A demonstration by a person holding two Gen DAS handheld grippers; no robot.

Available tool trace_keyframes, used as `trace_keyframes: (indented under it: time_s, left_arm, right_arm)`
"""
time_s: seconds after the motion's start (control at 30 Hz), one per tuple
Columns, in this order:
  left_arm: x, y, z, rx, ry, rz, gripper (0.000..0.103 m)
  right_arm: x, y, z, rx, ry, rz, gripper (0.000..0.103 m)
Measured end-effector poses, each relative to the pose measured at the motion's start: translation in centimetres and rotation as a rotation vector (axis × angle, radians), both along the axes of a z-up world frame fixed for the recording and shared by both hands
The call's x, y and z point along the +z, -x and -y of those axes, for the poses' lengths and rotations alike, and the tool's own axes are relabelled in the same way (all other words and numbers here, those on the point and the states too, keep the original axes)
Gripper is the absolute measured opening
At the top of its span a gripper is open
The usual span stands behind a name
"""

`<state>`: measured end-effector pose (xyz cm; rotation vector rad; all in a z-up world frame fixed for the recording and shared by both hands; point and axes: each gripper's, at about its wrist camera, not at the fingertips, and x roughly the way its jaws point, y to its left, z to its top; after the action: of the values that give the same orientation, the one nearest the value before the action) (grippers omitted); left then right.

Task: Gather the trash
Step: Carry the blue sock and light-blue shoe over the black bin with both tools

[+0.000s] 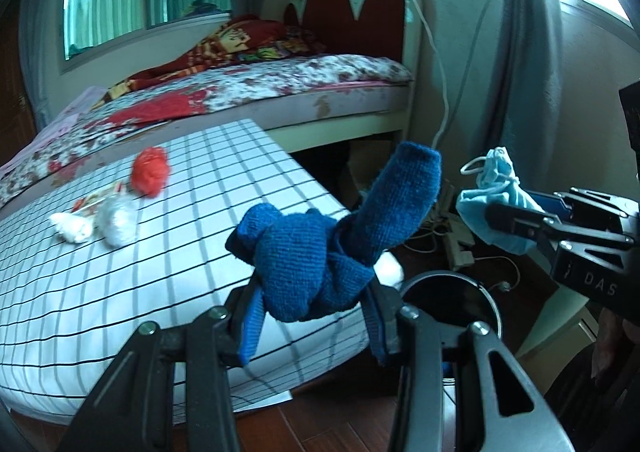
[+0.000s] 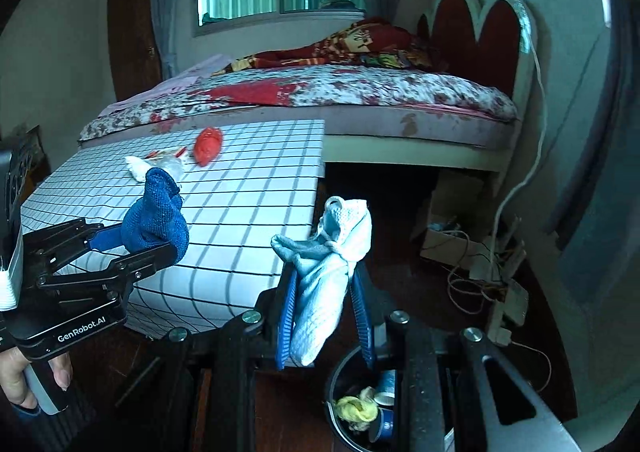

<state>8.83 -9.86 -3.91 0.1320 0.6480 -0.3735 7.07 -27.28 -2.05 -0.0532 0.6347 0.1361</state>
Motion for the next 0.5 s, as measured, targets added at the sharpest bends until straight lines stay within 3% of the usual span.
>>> trace_keyframes:
  time_s: [0.5]
  left_arm:
    - [-2.9, 0.8, 7.5, -0.16, -0.007, -0.082, 0.044]
  right_arm:
    - [-2.4, 2.3, 6.8, -0.11, 0.004, -0.067, 0.028]
